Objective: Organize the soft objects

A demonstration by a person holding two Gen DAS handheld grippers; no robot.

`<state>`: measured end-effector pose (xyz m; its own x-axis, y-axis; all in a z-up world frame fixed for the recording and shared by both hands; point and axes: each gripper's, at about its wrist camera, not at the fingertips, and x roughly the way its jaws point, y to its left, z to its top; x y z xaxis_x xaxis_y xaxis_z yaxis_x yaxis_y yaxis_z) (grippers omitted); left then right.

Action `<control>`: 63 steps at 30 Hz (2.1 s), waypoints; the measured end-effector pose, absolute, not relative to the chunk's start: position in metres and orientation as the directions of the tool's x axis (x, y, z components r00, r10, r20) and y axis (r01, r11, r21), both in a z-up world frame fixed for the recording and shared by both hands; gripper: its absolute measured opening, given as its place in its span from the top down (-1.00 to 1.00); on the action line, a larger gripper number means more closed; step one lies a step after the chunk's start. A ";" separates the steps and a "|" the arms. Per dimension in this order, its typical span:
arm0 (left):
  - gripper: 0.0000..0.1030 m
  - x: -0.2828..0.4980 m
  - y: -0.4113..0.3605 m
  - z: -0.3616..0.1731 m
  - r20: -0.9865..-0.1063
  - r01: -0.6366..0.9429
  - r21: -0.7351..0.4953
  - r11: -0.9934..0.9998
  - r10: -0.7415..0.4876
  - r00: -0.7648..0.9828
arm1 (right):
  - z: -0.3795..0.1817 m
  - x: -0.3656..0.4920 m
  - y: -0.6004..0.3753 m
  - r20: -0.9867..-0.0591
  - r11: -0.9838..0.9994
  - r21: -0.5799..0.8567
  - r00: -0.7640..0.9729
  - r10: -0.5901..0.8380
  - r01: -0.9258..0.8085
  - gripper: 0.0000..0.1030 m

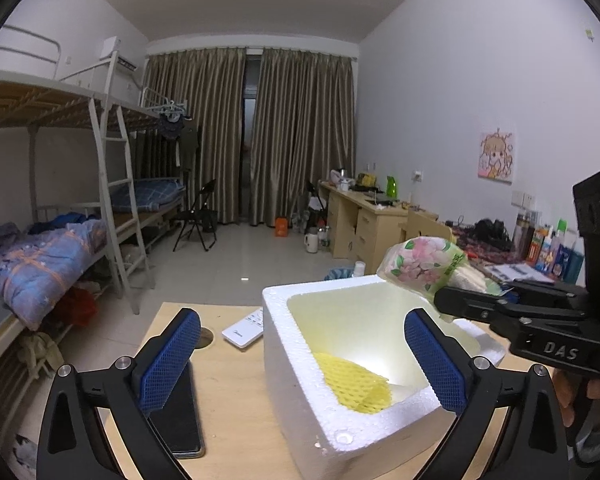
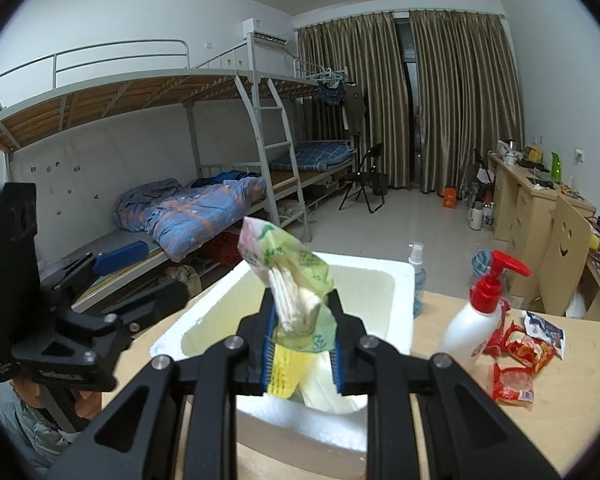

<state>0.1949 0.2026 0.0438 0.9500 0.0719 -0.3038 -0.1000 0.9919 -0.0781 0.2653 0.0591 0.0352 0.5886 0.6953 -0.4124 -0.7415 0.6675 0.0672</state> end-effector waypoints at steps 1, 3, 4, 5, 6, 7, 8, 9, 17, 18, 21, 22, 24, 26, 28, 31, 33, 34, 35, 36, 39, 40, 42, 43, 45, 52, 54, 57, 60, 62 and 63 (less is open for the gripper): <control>-0.98 0.194 0.204 0.044 -0.295 -0.099 -0.084 0.992 0.070 0.953 | 0.035 0.267 0.061 -0.413 0.667 0.066 0.588 0.695 -0.742 0.48; -0.98 0.192 0.208 0.043 -0.284 -0.118 -0.088 0.989 0.089 0.955 | 0.034 0.268 0.061 -0.412 0.670 0.067 0.592 0.693 -0.739 0.49; -0.98 0.192 0.209 0.042 -0.285 -0.122 -0.092 0.988 0.091 0.954 | 0.033 0.269 0.061 -0.414 0.672 0.066 0.593 0.691 -0.737 0.49; -0.98 0.193 0.210 0.041 -0.289 -0.120 -0.100 0.988 0.086 0.953 | 0.033 0.271 0.062 -0.417 0.675 0.068 0.593 0.689 -0.735 0.48; -0.98 0.194 0.212 0.041 -0.292 -0.115 -0.110 0.987 0.079 0.953 | 0.031 0.271 0.061 -0.418 0.676 0.072 0.593 0.688 -0.733 0.49; -0.98 0.194 0.213 0.040 -0.295 -0.116 -0.115 0.987 0.078 0.952 | 0.030 0.271 0.061 -0.419 0.677 0.073 0.593 0.688 -0.733 0.49; -0.98 0.194 0.214 0.039 -0.298 -0.118 -0.118 0.986 0.079 0.951 | 0.030 0.272 0.061 -0.420 0.677 0.073 0.593 0.687 -0.732 0.48; -0.98 0.194 0.213 0.039 -0.299 -0.115 -0.120 0.986 0.075 0.951 | 0.030 0.272 0.060 -0.418 0.678 0.073 0.595 0.687 -0.732 0.48; -0.98 0.193 0.208 0.040 -0.291 -0.103 -0.104 0.989 0.068 0.954 | 0.033 0.271 0.053 -0.389 0.689 0.093 0.611 0.690 -0.719 -0.24; -0.98 0.192 0.208 0.040 -0.292 -0.103 -0.107 0.989 0.067 0.954 | 0.033 0.272 0.052 -0.390 0.689 0.095 0.610 0.690 -0.718 -0.24; -0.98 0.192 0.208 0.040 -0.300 -0.101 -0.109 0.989 0.064 0.952 | 0.034 0.272 0.049 -0.388 0.698 0.099 0.618 0.683 -0.709 -0.24; -0.98 0.192 0.207 0.041 -0.303 -0.095 -0.109 0.989 0.058 0.951 | 0.034 0.271 0.048 -0.389 0.700 0.103 0.620 0.682 -0.706 -0.24; -0.98 0.190 0.204 0.043 -0.300 -0.093 -0.104 0.990 0.058 0.952 | 0.035 0.269 0.045 -0.388 0.704 0.107 0.622 0.680 -0.703 -0.24; -0.98 0.189 0.201 0.047 -0.292 -0.093 -0.093 0.991 0.063 0.954 | 0.037 0.263 0.040 -0.384 0.715 0.096 0.637 0.668 -0.692 -0.25; -0.98 0.185 0.198 0.050 -0.288 -0.100 -0.090 0.991 0.070 0.955 | 0.038 0.258 0.035 -0.379 0.727 0.088 0.652 0.657 -0.681 -0.32; -0.98 0.176 0.192 0.055 -0.282 -0.103 -0.097 0.990 0.071 0.957 | 0.044 0.247 0.020 -0.352 0.745 0.092 0.678 0.645 -0.661 -0.65; -0.98 0.168 0.185 0.058 -0.280 -0.113 -0.086 0.990 0.085 0.956 | 0.049 0.239 0.006 -0.325 0.753 0.107 0.692 0.644 -0.650 -0.87; -0.98 0.166 0.182 0.059 -0.281 -0.117 -0.081 0.990 0.090 0.955 | 0.051 0.236 0.000 -0.314 0.759 0.110 0.702 0.639 -0.642 -0.91; -0.98 0.163 0.176 0.061 -0.282 -0.121 -0.073 0.990 0.096 0.955 | 0.053 0.233 -0.004 -0.307 0.765 0.112 0.710 0.634 -0.635 -0.97; -0.98 0.159 0.170 0.063 -0.280 -0.121 -0.065 0.990 0.098 0.955 | 0.055 0.229 -0.010 -0.299 0.769 0.115 0.716 0.630 -0.629 -0.99; -0.98 0.145 0.155 0.069 -0.270 -0.114 -0.060 0.992 0.094 0.958 | 0.060 0.217 -0.026 -0.283 0.772 0.125 0.723 0.630 -0.624 -1.00; -0.98 0.140 0.149 0.071 -0.269 -0.116 -0.059 0.992 0.096 0.958 | 0.060 0.214 -0.029 -0.282 0.775 0.122 0.727 0.626 -0.620 -1.00; -0.98 0.131 0.140 0.075 -0.260 -0.115 -0.055 0.992 0.097 0.961 | 0.063 0.205 -0.037 -0.272 0.783 0.114 0.739 0.617 -0.612 -1.00; -0.98 0.125 0.134 0.077 -0.252 -0.115 -0.051 0.992 0.098 0.963 | 0.064 0.199 -0.042 -0.265 0.783 0.112 0.741 0.617 -0.612 -1.00; -0.98 0.116 0.125 0.081 -0.239 -0.116 -0.043 0.992 0.103 0.965 | 0.066 0.189 -0.050 -0.254 0.786 0.106 0.748 0.613 -0.609 -1.00; -0.98 0.081 0.102 0.090 -0.207 -0.104 -0.031 0.994 0.095 0.974 | 0.070 0.155 -0.067 -0.212 0.780 0.072 0.755 0.621 -0.621 -1.00; -0.98 0.072 0.096 0.092 -0.197 -0.103 -0.025 0.994 0.096 0.976 | 0.069 0.145 -0.072 -0.197 0.782 0.066 0.760 0.619 -0.620 -1.00; -0.98 0.059 0.091 0.094 -0.180 -0.094 -0.035 0.995 0.086 0.980 | 0.067 0.134 -0.077 -0.186 0.784 0.063 0.765 0.617 -0.617 -1.00; -0.98 0.047 0.085 0.094 -0.169 -0.086 -0.029 0.996 0.080 0.982 | 0.065 0.127 -0.079 -0.182 0.787 0.051 0.769 0.612 -0.614 -1.00; -0.99 0.043 0.081 0.093 -0.166 -0.088 -0.016 0.996 0.085 0.983 | 0.062 0.121 -0.079 -0.176 0.791 0.041 0.775 0.607 -0.610 -1.00; -0.99 0.041 0.078 0.092 -0.167 -0.087 -0.010 0.996 0.084 0.982 | 0.061 0.119 -0.080 -0.175 0.790 0.038 0.775 0.608 -0.612 -1.00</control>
<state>0.0408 0.0780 0.0919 0.9823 0.0837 -0.1674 -0.0865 0.9962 -0.0096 0.1189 -0.0796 0.0606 0.7747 0.6077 -0.1747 -0.6115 0.7904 0.0375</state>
